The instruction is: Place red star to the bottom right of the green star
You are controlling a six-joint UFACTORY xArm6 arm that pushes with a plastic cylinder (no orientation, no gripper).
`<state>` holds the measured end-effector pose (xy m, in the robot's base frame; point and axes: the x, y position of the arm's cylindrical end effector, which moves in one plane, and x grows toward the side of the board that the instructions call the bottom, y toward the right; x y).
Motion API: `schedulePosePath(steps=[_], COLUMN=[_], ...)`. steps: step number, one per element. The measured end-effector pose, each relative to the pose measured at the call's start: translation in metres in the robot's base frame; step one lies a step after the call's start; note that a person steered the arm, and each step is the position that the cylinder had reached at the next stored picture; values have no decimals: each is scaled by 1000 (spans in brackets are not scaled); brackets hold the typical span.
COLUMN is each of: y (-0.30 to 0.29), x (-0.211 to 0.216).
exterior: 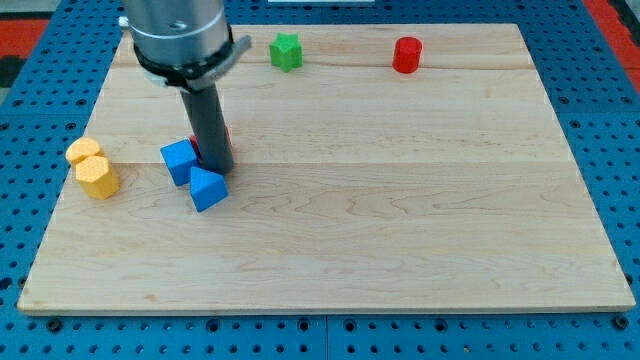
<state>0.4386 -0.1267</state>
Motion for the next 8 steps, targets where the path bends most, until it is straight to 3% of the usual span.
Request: schedulePosePath(steps=[3, 4, 5, 6, 8], y=[-91, -23, -17, -17, 21], x=[-73, -94, -88, -41, -93])
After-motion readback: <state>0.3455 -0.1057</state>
